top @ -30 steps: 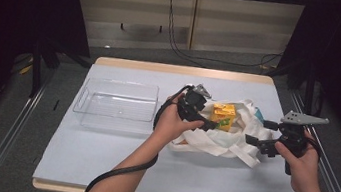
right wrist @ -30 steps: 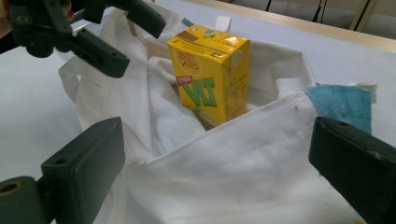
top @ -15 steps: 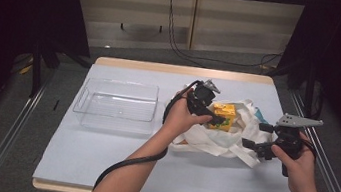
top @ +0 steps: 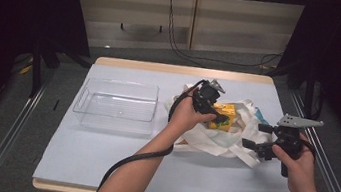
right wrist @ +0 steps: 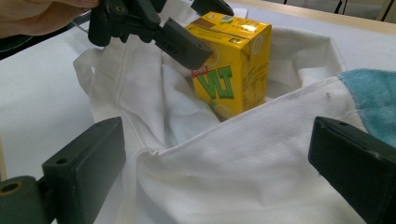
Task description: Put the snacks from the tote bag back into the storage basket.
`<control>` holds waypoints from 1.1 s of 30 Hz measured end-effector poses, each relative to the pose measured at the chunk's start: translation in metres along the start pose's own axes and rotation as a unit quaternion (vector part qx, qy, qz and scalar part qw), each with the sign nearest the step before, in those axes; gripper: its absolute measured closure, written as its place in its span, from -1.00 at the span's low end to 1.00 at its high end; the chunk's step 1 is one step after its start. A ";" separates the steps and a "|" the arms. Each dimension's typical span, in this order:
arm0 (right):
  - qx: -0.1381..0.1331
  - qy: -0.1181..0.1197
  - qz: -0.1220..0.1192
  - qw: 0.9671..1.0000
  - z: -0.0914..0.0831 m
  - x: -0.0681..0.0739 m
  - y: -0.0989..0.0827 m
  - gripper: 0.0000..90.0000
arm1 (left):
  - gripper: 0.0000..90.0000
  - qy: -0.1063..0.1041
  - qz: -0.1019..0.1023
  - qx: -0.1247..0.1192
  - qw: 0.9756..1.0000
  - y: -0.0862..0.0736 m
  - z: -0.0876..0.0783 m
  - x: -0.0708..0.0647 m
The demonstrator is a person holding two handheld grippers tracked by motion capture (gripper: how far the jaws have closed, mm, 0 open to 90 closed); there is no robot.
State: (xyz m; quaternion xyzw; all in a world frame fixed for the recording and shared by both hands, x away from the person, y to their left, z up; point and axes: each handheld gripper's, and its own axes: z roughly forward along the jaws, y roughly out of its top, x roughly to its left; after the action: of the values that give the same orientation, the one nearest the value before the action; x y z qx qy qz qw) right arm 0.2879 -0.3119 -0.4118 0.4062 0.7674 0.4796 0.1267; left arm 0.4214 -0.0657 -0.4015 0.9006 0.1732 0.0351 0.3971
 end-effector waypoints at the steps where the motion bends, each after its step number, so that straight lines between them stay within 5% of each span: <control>1: 0.001 0.000 -0.002 1.000 0.000 0.000 0.000 -0.92 | -0.45 0.000 0.000 -0.002 1.000 0.000 0.001 0.000; 7: -0.002 -0.001 0.000 1.000 0.000 -0.001 0.000 -0.91 | -0.15 0.000 0.031 0.012 0.999 0.003 0.005 -0.001; 14: -0.002 0.001 0.002 1.000 -0.001 -0.002 -0.002 -0.91 | 0.01 -0.004 0.035 0.018 0.999 0.001 0.003 -0.001; 24: -0.002 0.003 0.001 1.000 0.000 -0.001 -0.002 -0.91 | -0.12 -0.011 0.028 0.028 0.999 0.004 0.006 0.001; 33: 0.001 0.004 0.001 1.000 0.001 -0.002 -0.004 -0.90 | 0.06 -0.012 0.035 0.050 0.998 0.005 0.008 0.000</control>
State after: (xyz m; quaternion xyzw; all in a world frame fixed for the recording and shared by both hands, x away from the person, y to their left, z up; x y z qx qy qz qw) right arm 0.2876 -0.3139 -0.4157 0.4048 0.7683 0.4804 0.1226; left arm 0.4249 -0.0747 -0.4031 0.9250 0.1384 0.0296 0.3525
